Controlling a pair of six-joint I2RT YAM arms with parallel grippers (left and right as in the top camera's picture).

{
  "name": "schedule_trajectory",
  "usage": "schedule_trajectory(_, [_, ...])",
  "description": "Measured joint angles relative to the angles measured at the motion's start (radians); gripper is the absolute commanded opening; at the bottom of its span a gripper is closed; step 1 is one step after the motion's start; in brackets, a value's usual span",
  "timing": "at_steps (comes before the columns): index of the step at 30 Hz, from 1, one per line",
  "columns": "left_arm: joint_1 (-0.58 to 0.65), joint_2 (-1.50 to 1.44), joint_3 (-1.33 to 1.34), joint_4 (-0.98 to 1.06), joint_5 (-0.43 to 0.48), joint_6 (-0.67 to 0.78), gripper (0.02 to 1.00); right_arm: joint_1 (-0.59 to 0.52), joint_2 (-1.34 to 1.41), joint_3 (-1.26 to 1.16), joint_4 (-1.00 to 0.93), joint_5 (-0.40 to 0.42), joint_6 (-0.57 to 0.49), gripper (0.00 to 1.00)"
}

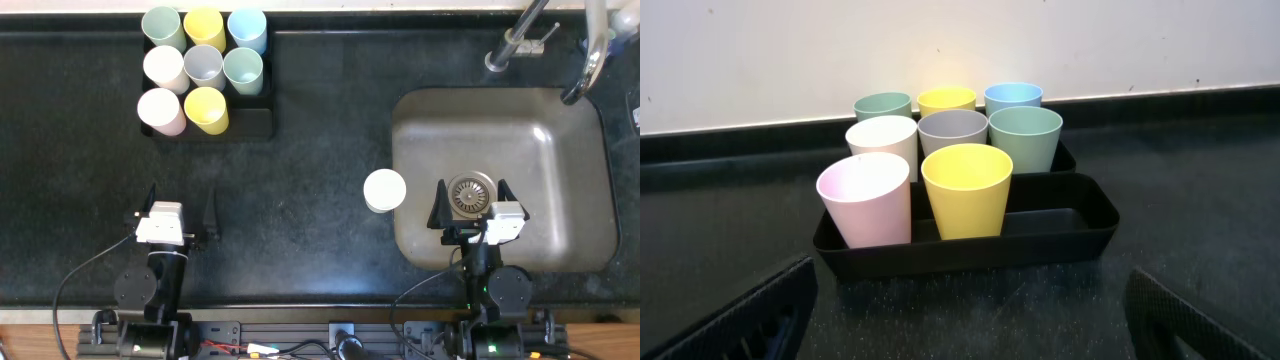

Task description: Store Cups

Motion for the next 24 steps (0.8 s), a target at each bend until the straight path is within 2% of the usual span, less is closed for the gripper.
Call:
schedule_trajectory(6, [0.0,0.0,0.0,0.0,0.0,0.0,0.998,0.0,0.003,0.024,-0.042,0.0,0.0,0.996])
schedule_trajectory(11, [0.0,0.0,0.0,0.0,0.0,0.0,0.998,0.0,0.139,0.306,-0.283,-0.001,0.0,0.996])
schedule_trajectory(15, [0.0,0.0,-0.002,0.0,0.0,0.0,0.998,0.0,0.41,0.68,-0.544,0.0,0.0,0.998])
schedule_trajectory(18, [0.0,0.0,-0.004,0.001,0.0,0.0,0.998,0.006,0.668,0.925,-0.668,0.003,-0.001,0.998])
schedule_trajectory(24, [0.0,0.0,-0.005,0.002,0.0,0.0,0.998,0.132,1.134,1.244,-0.888,0.061,-0.022,0.998])
